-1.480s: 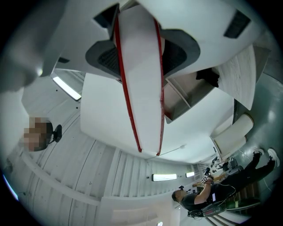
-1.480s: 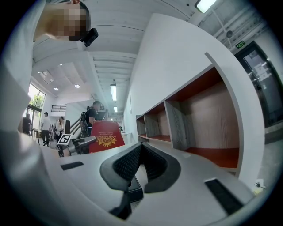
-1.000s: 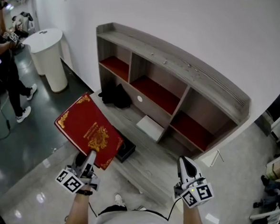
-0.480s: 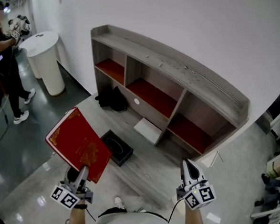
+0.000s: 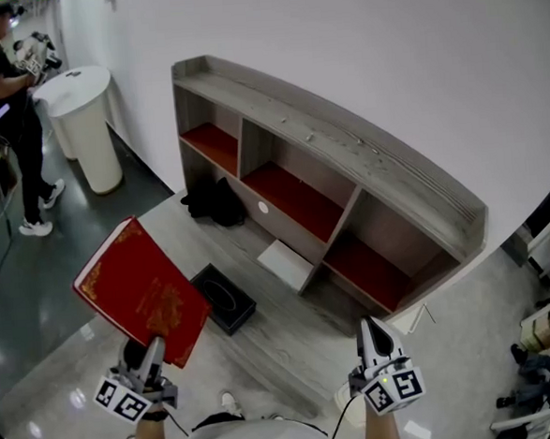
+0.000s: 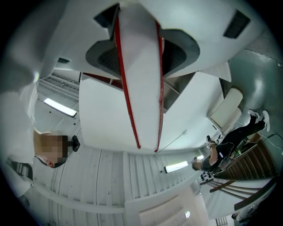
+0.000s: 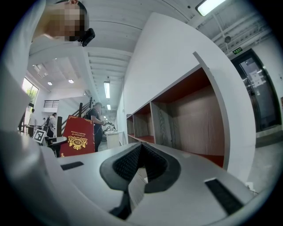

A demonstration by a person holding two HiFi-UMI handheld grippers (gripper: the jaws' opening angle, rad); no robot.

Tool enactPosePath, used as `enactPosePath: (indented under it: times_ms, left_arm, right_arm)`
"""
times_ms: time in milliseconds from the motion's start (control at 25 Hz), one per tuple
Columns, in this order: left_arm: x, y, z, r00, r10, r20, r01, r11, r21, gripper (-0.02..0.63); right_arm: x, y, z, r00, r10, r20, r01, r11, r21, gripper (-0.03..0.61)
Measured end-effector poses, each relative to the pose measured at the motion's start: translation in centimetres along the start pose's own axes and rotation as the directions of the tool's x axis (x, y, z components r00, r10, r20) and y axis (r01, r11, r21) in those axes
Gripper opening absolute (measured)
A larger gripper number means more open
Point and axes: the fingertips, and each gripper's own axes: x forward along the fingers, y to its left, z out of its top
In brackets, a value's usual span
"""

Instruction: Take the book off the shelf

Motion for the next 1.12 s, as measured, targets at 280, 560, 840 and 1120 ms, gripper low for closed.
enactPosePath:
  times_ms: [280, 560, 840, 1120]
  left_arm:
    - [1.2, 0.3, 0.4, 1.000, -0.011, 0.007, 0.011, 1.000, -0.008, 0.255]
    - [1.9, 0.0, 0.8, 1.000, -0.029, 0.011, 0.029, 0.999, -0.022, 0.255]
    - [2.1, 0.2, 1.3, 0.999, -0.046, 0.007, 0.047, 0.998, -0.031, 0.255]
    - [2.4, 0.4, 1.5, 0.998, -0.062, -0.005, 0.061, 0.997, -0.036, 0.255]
  right_arm:
    - [1.5, 0.5, 0.1, 1.000, 0.021, -0.003, -0.021, 1.000, 0.004, 0.023]
    - [2.7, 2.6, -0.4, 0.997, 0.079, -0.023, -0.078, 0.997, 0.019, 0.023]
    - [3.1, 4.1, -0.4, 0.995, 0.095, -0.033, -0.095, 0.995, 0.004, 0.023]
    - [3.5, 5.5, -0.1, 0.993, 0.113, -0.038, -0.115, 0.992, -0.050, 0.023]
